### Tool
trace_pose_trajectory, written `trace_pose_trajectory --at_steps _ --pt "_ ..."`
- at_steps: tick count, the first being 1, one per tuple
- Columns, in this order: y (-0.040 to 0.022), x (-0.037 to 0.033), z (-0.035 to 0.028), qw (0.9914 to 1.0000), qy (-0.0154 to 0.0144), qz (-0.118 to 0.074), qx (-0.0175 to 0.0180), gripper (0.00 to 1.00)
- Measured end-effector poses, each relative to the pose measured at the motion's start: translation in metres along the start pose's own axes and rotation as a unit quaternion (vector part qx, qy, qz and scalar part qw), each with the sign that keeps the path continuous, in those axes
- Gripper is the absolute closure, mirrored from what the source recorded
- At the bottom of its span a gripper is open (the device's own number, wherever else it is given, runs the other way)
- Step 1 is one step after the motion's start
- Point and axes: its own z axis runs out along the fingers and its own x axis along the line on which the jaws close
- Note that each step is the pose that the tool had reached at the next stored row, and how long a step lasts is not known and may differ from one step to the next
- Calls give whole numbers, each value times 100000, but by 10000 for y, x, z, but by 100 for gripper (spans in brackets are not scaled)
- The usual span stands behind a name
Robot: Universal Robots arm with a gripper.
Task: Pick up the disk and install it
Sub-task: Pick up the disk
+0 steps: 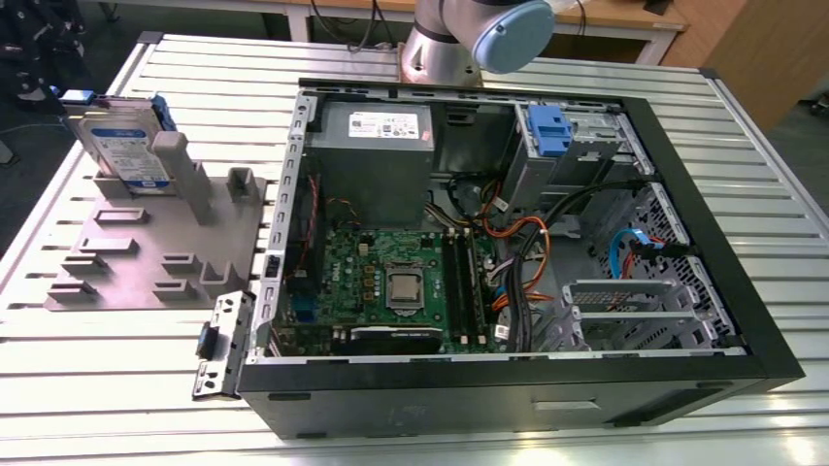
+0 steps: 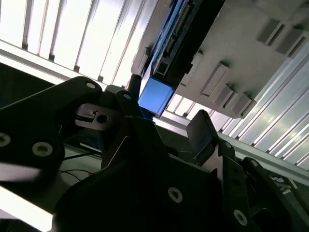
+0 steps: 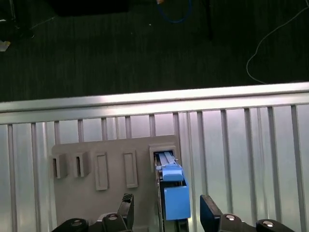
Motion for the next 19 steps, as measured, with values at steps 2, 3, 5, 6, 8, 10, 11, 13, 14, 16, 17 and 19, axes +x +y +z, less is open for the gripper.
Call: trace_pose_trajectory --at_steps 2,3,5,6,8,10,11,13,14,16,17,19 --pt "2 1 35 100000 -54 -225 -12 35" --pt "3 1 53 100000 -81 -274 -11 35" --pt "5 2 84 99999 -99 -437 -15 35" --pt "6 2 94 99999 -131 -477 -21 35" --pt "7 2 98 99999 -137 -482 -27 35" --pt "8 2 99 99999 -139 -481 -32 35" --pt "7 2 100 99999 -140 -483 -24 35" --pt "8 2 101 99999 -139 -483 -27 35" --pt "7 2 101 99999 -140 -482 -24 35" --pt "8 2 102 99999 -142 -480 -23 35" --pt "7 2 103 99999 -144 -482 -17 35" --pt "7 1 110 99999 -156 -519 -5 35"
